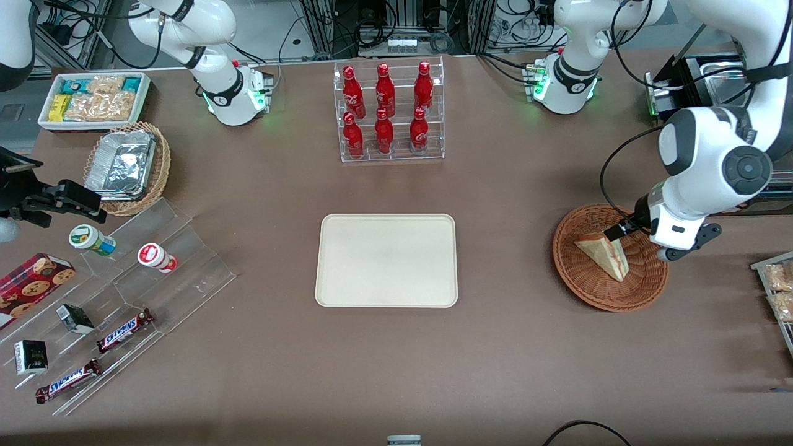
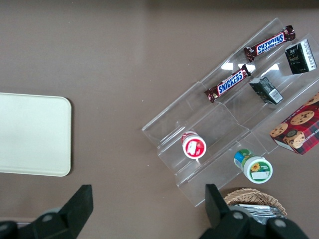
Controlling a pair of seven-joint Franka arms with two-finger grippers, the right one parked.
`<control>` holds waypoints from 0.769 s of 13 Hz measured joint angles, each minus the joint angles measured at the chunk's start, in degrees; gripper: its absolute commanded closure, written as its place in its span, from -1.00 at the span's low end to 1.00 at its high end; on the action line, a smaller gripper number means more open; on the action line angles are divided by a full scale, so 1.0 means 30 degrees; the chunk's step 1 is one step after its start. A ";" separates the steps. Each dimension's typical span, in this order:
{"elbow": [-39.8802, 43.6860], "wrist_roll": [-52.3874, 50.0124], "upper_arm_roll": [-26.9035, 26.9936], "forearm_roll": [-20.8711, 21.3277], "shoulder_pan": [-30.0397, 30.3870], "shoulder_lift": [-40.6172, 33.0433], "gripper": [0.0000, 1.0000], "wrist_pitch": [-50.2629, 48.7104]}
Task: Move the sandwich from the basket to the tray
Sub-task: 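Lower the open left gripper onto the sandwich in the basket, then close the left gripper on the sandwich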
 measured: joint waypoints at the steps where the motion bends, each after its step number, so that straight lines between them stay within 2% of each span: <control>1: -0.0196 -0.0514 0.0086 -0.0007 0.0004 0.0349 -0.99 0.0625; 6: -0.0228 -0.3455 0.0554 -0.0060 0.0026 0.3023 -0.99 0.3821; 9: -0.0054 -0.3851 0.0562 -0.0063 0.0021 0.4087 -0.98 0.4240; 10: -0.0045 -0.3865 0.0556 -0.0063 0.0008 0.4328 -0.86 0.4271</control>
